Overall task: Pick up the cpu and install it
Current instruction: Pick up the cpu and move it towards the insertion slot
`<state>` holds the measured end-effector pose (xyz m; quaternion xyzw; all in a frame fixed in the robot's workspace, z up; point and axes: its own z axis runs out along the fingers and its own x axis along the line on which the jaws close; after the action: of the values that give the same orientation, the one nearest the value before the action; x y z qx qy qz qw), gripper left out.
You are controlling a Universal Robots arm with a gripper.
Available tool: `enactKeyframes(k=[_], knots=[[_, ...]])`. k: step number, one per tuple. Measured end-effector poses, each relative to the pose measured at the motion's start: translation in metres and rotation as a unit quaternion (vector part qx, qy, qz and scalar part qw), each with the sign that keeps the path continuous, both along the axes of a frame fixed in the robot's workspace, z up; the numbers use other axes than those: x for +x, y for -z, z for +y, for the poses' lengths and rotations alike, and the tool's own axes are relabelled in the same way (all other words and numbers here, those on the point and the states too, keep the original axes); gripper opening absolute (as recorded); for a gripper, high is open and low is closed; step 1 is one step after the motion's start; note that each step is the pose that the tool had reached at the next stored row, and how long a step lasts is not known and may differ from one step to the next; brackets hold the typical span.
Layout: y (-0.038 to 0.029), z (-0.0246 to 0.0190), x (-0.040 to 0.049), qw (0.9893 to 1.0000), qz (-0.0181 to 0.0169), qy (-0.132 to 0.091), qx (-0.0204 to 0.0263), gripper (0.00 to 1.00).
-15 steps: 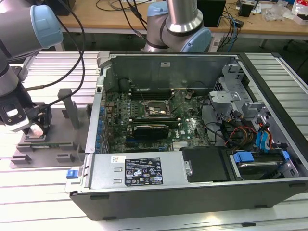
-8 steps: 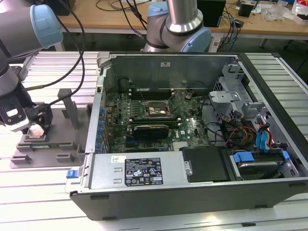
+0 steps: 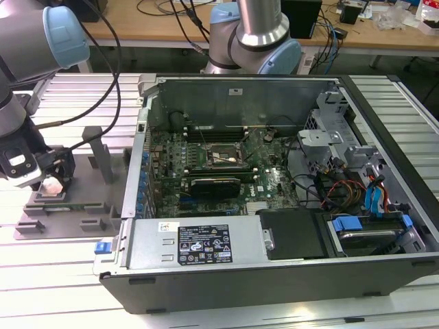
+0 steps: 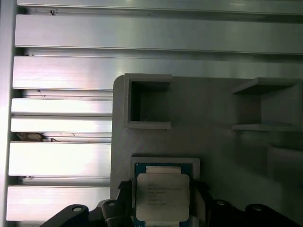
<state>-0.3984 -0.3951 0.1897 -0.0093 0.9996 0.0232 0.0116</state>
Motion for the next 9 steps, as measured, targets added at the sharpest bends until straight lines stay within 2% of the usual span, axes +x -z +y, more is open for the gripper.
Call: enactKeyframes(k=[1,9], knots=[[-0.0002,0.0,0.0,1.0,0.0001,0.0,0.0,0.55],[-0.0004,0.0,-0.0001,1.0,0.0001,-0.006,0.0,0.55]])
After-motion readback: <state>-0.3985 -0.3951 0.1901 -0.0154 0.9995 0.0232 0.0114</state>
